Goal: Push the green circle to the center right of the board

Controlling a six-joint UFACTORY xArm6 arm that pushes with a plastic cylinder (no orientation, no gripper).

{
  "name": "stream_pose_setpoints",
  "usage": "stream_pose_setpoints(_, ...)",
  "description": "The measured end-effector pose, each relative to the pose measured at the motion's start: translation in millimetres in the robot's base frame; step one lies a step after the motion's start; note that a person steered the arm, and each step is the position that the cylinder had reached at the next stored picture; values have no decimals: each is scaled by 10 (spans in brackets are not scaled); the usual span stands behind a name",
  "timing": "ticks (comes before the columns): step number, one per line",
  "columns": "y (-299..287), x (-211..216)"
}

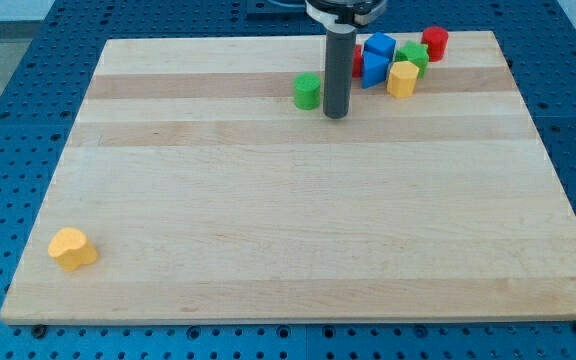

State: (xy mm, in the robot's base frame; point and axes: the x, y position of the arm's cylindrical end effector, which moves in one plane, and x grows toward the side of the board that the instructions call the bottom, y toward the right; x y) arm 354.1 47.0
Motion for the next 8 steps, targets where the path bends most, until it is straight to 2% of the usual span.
stream_pose_setpoints(1, 439, -107)
stream_pose_setpoints(2, 415, -564)
stream_pose_setpoints(3, -341, -956)
stream_pose_setpoints(4, -687, -675)
stream_pose_setpoints(5, -584, -177)
stream_pose_setpoints(6, 240, 282)
stream_pose_setpoints(7, 1350, 678)
stream_pose_setpoints(8, 592, 413)
